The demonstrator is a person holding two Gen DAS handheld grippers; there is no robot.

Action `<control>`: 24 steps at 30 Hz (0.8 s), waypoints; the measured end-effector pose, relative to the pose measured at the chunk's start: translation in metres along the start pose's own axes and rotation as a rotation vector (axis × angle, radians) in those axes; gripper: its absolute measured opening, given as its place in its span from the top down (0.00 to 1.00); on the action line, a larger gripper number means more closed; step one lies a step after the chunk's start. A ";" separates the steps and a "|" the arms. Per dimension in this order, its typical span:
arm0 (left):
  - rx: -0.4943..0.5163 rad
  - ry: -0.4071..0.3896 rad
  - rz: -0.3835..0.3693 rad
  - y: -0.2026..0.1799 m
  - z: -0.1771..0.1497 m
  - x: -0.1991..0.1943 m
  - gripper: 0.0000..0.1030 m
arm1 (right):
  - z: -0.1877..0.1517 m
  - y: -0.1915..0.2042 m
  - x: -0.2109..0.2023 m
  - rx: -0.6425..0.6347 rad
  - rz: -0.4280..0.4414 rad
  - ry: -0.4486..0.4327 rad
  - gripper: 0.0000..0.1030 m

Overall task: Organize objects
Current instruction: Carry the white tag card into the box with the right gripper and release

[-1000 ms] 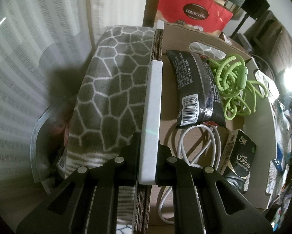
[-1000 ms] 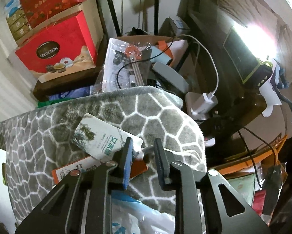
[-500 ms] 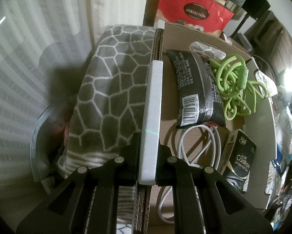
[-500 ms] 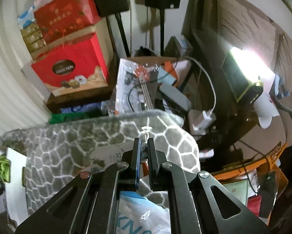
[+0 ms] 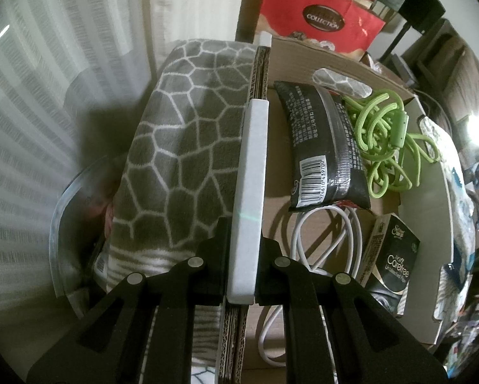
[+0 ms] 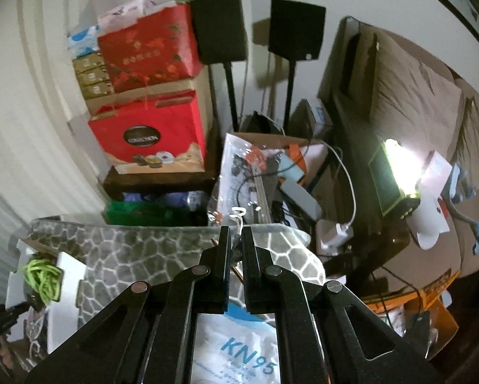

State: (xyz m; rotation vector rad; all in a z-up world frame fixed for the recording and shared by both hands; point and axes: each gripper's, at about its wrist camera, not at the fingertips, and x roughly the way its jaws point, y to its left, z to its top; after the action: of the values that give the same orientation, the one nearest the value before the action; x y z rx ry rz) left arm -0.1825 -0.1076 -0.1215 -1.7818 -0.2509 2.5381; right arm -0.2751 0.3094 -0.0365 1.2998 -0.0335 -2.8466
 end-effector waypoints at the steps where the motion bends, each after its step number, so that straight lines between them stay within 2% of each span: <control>1: 0.000 0.000 0.001 0.000 0.000 0.000 0.89 | 0.001 0.003 -0.003 -0.007 0.008 -0.004 0.95; 4: -0.001 0.001 0.002 0.000 0.000 0.000 0.89 | 0.003 0.015 -0.013 -0.032 0.026 -0.015 0.95; 10: -0.002 0.001 0.003 0.001 0.000 0.000 0.89 | 0.001 0.043 -0.036 -0.074 0.116 -0.022 0.95; 24: -0.002 0.002 0.007 0.001 0.000 0.000 0.89 | -0.021 0.158 -0.095 -0.255 0.376 -0.021 0.95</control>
State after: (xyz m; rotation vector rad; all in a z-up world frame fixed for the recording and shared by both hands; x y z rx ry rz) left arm -0.1824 -0.1085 -0.1216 -1.7883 -0.2473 2.5420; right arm -0.1970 0.1533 0.0252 1.0803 0.0738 -2.4535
